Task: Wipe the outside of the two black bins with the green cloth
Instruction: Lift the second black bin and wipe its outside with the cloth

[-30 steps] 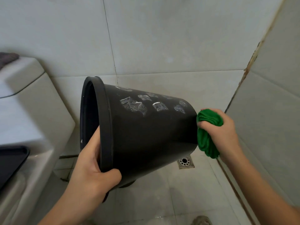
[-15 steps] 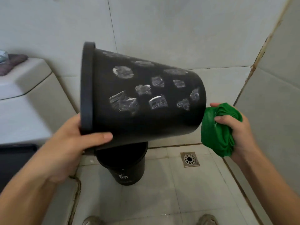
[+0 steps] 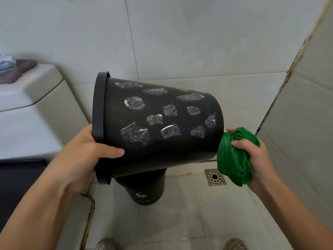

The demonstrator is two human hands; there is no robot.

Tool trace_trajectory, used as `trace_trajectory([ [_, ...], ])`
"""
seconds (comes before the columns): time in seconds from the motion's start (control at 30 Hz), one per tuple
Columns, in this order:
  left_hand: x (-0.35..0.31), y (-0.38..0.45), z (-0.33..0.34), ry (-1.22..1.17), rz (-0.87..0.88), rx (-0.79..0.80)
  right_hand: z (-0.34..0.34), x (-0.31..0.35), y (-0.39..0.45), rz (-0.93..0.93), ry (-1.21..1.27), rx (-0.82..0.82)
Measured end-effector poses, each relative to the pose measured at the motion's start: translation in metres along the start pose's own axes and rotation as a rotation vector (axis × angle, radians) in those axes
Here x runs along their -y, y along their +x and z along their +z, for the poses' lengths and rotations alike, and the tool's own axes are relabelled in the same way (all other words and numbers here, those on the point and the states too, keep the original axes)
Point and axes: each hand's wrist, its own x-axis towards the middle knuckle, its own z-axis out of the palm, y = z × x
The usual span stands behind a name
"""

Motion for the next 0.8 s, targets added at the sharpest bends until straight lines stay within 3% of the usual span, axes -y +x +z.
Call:
trace_trajectory([
  [0.17, 0.005, 0.002, 0.011, -0.056, -0.115, -0.063, 0.007, -0.009, -0.001, -0.056, -0.085, -0.080],
  [0.5, 0.022, -0.006, 0.028, -0.199, -0.087, -0.009, 0.007, -0.011, 0.003, -0.133, -0.194, -0.199],
  [0.63, 0.018, -0.013, 0.034, -0.178, -0.004, -0.020, 0.015, -0.005, -0.002, -0.406, -0.413, -0.329],
  [0.8, 0.018, -0.016, 0.041, -0.142, 0.004, 0.015, 0.021, 0.009, 0.009, -0.684, -0.681, -0.242],
])
